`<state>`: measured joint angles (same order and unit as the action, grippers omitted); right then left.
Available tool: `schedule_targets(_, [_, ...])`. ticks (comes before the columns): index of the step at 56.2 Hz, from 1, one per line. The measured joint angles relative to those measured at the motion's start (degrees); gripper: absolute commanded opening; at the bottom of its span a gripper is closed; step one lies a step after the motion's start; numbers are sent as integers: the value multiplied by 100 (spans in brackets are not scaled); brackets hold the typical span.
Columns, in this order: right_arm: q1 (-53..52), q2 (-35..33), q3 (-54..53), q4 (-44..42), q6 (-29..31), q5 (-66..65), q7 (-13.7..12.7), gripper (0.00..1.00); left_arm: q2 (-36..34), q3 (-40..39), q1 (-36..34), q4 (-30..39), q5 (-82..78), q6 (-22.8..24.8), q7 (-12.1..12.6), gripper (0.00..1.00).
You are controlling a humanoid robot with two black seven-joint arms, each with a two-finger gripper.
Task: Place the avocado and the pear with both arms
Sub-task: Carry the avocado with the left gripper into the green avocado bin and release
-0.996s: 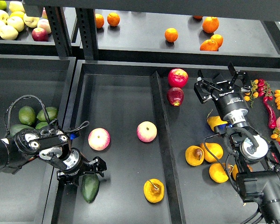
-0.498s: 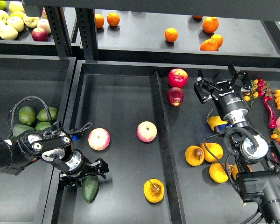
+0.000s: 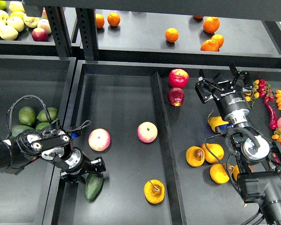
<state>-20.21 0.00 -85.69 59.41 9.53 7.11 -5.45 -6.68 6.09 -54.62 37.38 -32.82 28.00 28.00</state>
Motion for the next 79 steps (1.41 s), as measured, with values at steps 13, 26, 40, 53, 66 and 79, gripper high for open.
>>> schedule_targets(13, [-2, 0, -1, 9, 1, 0, 0, 100, -1, -419, 219, 1, -585, 0, -1, 55])
schedule_targets(26, [-10, 0, -1, 9, 3, 0, 0, 100, -34, -502, 186, 175, -638, 0, 0, 53])
schedule_targets(40, [-8, 0, -1, 9, 5, 1, 0, 100, -147, -600, 6, 322, -593, 1, 0, 53])
schedule_targets(53, [-1, 0, -1, 9, 5, 15, 0, 100, -597, -603, -439, 548, -397, 1, 0, 53])
schedule_targets(66, [0, 0, 16, 9, 5, 18, 0, 100, -1412, -495, -906, 685, -33, 0, 0, 54])
schedule_targets(79, [1, 0, 19, 14, 6, 18, -3, 100, -2465, -486, -855, 795, -32, 0, 0, 55])
